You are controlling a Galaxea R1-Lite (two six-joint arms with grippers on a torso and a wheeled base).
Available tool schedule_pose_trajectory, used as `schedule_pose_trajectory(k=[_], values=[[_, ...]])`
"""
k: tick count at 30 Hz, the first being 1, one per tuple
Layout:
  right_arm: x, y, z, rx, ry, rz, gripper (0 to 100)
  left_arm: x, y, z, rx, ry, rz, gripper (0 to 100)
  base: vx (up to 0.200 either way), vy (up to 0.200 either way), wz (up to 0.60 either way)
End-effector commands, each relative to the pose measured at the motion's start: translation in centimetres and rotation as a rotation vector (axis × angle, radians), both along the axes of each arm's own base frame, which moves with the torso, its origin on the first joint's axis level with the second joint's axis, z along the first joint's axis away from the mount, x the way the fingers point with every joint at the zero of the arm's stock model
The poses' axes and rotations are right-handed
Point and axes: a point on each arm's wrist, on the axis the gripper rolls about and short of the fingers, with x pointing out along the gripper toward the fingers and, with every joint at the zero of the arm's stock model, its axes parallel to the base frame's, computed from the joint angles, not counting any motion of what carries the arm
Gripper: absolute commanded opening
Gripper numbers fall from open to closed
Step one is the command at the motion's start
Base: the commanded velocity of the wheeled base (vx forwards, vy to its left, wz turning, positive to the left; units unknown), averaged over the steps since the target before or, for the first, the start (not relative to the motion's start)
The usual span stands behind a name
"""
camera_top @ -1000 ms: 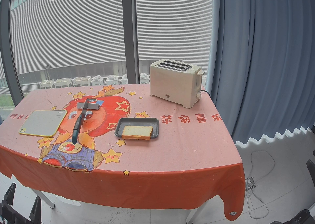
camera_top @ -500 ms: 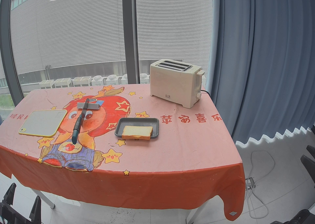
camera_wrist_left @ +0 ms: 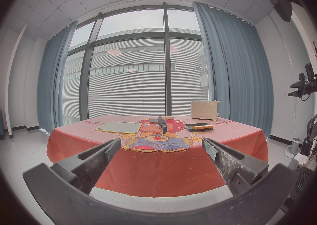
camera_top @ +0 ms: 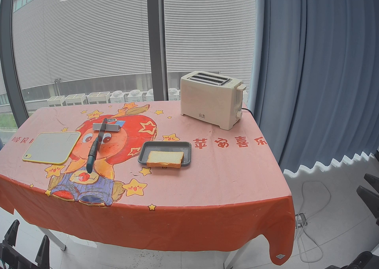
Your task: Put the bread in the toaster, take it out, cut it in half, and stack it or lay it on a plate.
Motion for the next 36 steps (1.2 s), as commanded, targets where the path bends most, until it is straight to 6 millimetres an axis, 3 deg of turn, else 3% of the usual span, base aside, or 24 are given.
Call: schedule_pose_trajectory(k=[1,12,36], values=[[0.3,0.1,0.2,-0.002,0.0,0.007,100,0.0,0.0,-0.5,0.0,0.005,0.001,100,0.0,0.0,0.0],[2.6,1.0,1.1,-0.005,0.019,0.082,100,0.0,0.0,-0.5,0.0,0.005,0.001,100,0.0,0.0,0.0],[3.3,1.6,0.3,-0.016,0.093,0.131,100,0.0,0.0,-0.5,0.0,0.005,0.001,100,0.0,0.0,0.0]])
